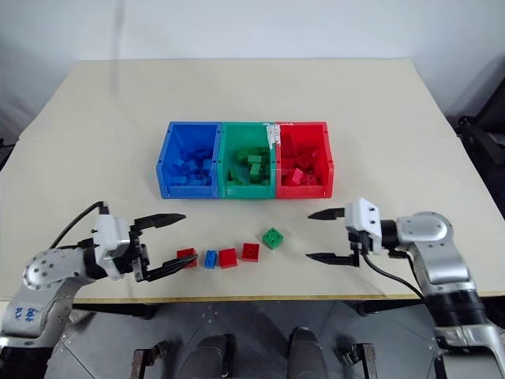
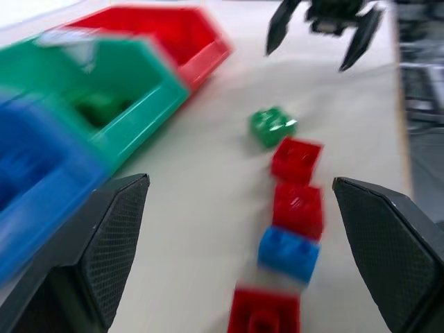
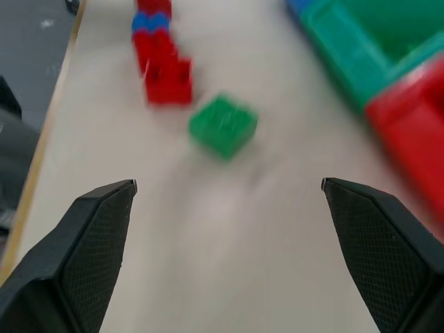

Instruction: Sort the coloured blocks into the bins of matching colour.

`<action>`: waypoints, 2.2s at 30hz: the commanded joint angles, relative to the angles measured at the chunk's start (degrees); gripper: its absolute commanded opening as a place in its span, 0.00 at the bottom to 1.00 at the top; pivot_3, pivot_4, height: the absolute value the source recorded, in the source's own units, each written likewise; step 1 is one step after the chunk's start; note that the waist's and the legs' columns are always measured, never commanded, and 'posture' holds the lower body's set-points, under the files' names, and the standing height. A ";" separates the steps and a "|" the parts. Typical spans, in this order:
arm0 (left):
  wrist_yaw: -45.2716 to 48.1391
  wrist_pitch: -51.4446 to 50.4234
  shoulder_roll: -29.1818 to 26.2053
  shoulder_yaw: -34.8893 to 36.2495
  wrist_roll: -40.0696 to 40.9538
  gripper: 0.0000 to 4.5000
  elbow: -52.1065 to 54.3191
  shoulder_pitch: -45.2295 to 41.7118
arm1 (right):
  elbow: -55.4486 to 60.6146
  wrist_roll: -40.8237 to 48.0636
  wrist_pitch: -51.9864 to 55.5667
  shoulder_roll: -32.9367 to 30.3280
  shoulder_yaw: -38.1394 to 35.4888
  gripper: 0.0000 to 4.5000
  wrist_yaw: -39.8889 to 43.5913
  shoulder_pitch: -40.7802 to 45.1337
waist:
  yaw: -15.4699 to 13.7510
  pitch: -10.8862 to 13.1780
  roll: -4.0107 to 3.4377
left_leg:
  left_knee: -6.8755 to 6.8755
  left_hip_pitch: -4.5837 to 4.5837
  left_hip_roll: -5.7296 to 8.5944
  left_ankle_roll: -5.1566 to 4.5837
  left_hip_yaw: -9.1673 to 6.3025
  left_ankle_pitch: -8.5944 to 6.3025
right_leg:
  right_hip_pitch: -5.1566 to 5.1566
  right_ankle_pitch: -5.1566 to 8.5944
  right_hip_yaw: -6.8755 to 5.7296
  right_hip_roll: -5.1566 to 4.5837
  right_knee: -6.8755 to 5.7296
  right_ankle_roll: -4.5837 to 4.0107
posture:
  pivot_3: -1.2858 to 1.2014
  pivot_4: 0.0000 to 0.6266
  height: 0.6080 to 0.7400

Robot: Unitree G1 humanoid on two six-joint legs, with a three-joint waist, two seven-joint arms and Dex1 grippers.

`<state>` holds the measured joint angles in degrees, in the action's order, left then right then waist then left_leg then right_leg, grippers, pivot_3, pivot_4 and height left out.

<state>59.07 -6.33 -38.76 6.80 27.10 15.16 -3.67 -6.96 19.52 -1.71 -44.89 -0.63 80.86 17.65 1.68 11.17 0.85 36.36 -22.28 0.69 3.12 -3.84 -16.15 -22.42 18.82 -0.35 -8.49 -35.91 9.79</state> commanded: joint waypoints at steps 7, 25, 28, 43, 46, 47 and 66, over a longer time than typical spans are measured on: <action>2.97 0.88 -1.55 0.87 0.33 1.00 -1.48 -0.65 | 2.95 -1.46 4.16 5.05 6.46 0.99 -2.51 6.59 | 0.05 0.00 0.00 | 0.15 0.02 -0.04 0.01 -0.01 0.01 | -0.01 0.00 0.02 0.02 0.04 0.00 | 0.52 0.24 1.00; 0.87 1.01 -1.64 7.89 1.52 1.00 4.74 10.81 | -11.17 -10.49 -0.23 14.32 14.87 0.47 -5.87 16.81 | -0.12 0.00 0.00 | 0.19 -0.03 -0.01 0.03 -0.09 -0.01 | -0.01 -0.01 0.02 0.01 -0.02 -0.01 | 0.52 0.24 1.00; -1.81 0.93 0.51 10.58 3.35 1.00 4.54 11.75 | -5.22 -3.96 7.62 15.33 10.76 0.47 -7.37 17.58 | -0.15 0.00 0.00 | 0.18 -0.04 -0.01 0.03 -0.09 -0.01 | -0.02 -0.01 0.02 0.01 -0.02 -0.01 | 0.52 0.24 1.00; -3.38 4.84 2.08 22.45 3.80 1.00 -1.49 18.56 | -20.56 -11.32 17.21 31.21 6.56 0.68 -40.11 40.76 | -0.23 -0.02 0.03 | 0.11 -0.07 -0.29 0.17 -0.07 -0.06 | -0.13 -0.12 -0.01 0.29 -0.06 -0.23 | 0.52 0.24 1.00; -3.73 4.81 2.13 22.16 3.82 1.00 -0.78 18.44 | -22.13 -10.53 15.40 31.35 5.81 0.91 -38.71 41.38 | 0.09 -0.02 0.04 | 0.11 -0.07 -0.27 0.15 -0.06 -0.08 | -0.11 -0.12 0.00 0.29 -0.04 -0.24 | 0.52 0.24 1.00; -3.74 4.80 2.06 21.98 3.81 1.00 -0.49 18.37 | -21.41 -9.83 15.00 31.07 5.40 0.99 -37.79 41.08 | 0.16 -0.02 0.03 | 0.09 -0.08 -0.29 0.15 -0.03 -0.08 | -0.15 -0.12 0.00 0.29 -0.05 -0.24 | 0.52 0.24 1.00; 4.57 2.99 -1.23 1.51 -0.10 1.00 -2.28 0.49 | 2.70 5.04 8.57 -1.42 -9.03 0.99 -5.80 -2.80 | 0.21 0.01 -0.03 | 0.15 0.11 -0.41 0.07 0.26 -0.13 | -0.03 -0.14 0.04 0.36 0.03 -0.20 | 0.52 0.24 1.00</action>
<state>62.29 -4.36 -39.36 9.07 27.63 13.94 -2.95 -7.71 22.73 6.44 -45.84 -8.09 75.51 15.31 1.89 11.18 0.82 36.50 -22.12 0.25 3.19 -3.55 -16.28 -22.45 18.69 -0.28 -8.10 -35.88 9.58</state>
